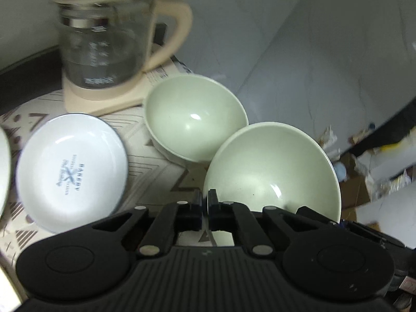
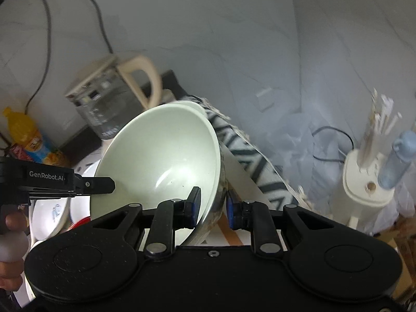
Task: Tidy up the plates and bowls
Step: 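Carry the pale green bowl with the right tool and lower it into the red bowl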
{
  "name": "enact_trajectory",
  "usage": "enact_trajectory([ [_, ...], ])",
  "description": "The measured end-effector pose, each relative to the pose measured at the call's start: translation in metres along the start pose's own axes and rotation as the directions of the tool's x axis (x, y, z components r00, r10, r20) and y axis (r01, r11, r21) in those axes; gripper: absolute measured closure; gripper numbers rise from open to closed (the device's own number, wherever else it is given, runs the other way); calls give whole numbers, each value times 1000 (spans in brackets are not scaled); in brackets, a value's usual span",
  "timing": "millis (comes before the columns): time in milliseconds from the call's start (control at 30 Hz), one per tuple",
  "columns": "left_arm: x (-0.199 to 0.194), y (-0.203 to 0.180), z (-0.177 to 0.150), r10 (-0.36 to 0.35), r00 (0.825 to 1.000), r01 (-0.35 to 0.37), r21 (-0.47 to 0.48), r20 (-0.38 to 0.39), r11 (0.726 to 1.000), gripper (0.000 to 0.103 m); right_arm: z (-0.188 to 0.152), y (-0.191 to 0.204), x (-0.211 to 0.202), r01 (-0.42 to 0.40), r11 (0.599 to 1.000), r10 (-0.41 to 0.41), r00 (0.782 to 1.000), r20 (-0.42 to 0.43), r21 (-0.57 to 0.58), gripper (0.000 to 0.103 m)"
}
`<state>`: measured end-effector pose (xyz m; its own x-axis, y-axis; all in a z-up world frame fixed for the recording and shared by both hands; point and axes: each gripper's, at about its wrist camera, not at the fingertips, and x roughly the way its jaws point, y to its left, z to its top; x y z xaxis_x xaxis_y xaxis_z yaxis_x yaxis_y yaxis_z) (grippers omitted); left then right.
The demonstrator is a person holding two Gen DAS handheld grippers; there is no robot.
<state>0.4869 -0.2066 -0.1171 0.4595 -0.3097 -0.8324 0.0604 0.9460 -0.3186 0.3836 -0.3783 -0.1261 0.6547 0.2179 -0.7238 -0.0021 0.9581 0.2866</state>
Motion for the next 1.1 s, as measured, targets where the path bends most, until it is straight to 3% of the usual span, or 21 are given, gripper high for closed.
enact_trajectory([
  [167,-25,6,-3,24,998,-23,-21,59,1000,101,6,15,-2,-43,998,43,999,3,-49,82],
  [600,-77,46,-17,100,988,-87,-119,114,989,98,6,71,-1,-164,958,153,986,-65,-234,81],
  [1100,-99,96,-55,169,983,-146,-261,69,954,97,-15,119,12,-257,909,195,958,-210,-328,80],
])
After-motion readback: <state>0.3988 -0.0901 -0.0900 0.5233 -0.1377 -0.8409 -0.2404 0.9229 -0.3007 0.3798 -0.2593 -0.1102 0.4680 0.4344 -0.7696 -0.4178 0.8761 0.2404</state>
